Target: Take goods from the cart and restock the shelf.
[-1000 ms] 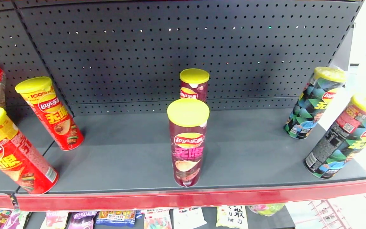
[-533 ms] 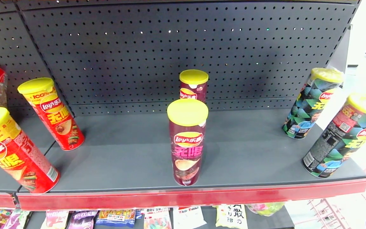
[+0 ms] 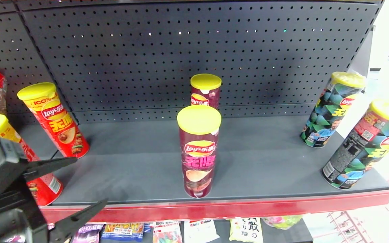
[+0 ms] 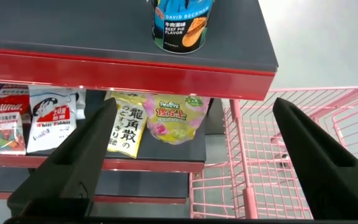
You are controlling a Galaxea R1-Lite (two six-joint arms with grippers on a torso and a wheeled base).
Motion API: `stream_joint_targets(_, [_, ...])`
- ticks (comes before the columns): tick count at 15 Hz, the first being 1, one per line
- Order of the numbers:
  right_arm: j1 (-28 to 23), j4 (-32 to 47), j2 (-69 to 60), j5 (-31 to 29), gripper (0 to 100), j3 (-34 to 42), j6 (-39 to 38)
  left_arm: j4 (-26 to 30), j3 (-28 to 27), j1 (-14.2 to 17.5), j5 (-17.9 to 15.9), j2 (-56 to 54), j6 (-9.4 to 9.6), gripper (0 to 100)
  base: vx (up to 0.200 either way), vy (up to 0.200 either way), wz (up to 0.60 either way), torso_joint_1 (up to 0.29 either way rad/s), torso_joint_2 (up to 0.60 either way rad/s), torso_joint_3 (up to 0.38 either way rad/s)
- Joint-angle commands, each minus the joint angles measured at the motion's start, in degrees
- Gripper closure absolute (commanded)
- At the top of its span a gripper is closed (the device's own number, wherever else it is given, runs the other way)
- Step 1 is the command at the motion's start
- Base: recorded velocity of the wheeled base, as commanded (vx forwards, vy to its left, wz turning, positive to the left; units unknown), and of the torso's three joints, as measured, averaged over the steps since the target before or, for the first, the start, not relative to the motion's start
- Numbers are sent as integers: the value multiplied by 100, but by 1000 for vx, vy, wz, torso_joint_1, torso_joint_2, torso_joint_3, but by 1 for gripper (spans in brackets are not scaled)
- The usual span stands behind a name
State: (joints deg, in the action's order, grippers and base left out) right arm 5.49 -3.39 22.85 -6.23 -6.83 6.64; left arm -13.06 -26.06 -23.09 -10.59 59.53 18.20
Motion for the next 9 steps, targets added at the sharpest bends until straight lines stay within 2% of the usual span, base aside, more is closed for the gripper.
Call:
stream_joint_targets(1, [5,-13,9,-1,0,-3,4,-136,-400,-486,180,1219,8,0,0,0,0,0,0,0])
stream_joint_targets(4, [5,-4,18,-1,0,6,4,-136,-1032,-504,207,2045,8,0,0,0,0,0,0,0])
stream_joint_targets(7, [5,14,18,8,0,6,-5,-145,-1208,-521,233,2379,52,0,0,0,0,0,0,0])
stream_joint_targets(9, [5,22,45,8,0,15,-5,-145,-1208,-583,207,2538,193,0,0,0,0,0,0,0])
